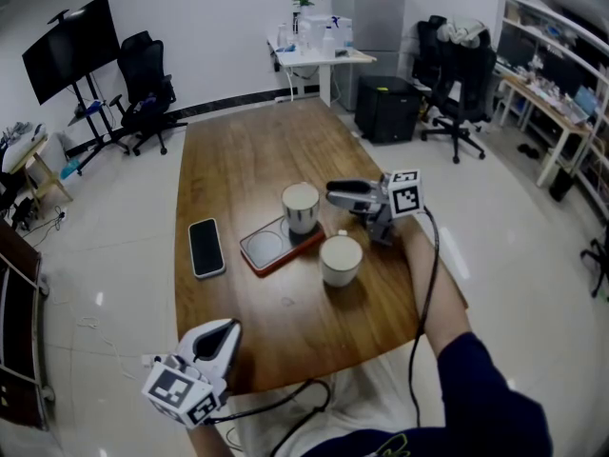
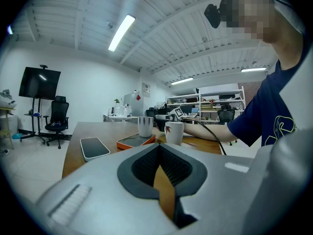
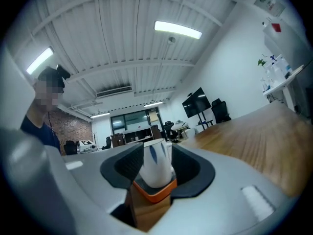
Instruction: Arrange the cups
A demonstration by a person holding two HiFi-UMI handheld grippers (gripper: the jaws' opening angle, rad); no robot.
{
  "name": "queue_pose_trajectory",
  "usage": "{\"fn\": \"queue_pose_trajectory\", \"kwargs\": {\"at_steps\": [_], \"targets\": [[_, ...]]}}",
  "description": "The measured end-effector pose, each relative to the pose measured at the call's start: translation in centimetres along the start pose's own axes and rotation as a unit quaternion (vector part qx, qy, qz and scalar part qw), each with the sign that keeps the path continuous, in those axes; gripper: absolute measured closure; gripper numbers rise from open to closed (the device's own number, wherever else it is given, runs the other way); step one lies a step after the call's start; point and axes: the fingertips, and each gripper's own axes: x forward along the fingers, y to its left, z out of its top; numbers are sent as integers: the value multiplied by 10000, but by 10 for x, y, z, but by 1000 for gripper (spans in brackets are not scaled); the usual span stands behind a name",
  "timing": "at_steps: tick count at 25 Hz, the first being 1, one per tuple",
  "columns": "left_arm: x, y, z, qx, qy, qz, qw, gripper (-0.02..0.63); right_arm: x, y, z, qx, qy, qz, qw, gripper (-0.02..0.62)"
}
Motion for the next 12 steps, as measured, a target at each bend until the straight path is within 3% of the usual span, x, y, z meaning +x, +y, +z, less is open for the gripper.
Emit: {"fn": "queue_pose_trajectory", "kwargs": {"at_steps": [2, 3, 12], "targets": [[0, 1, -1, 1, 0, 0, 10000, 603, -9, -9, 1, -86, -20, -242, 9997, 503], [0, 1, -1, 1, 2, 1, 10000, 603, -13, -14, 0, -175, 41, -389, 9991, 594], [0, 1, -2, -1, 5, 6, 10000, 603, -27, -54, -13, -438, 484, -1628, 9845, 594]]}}
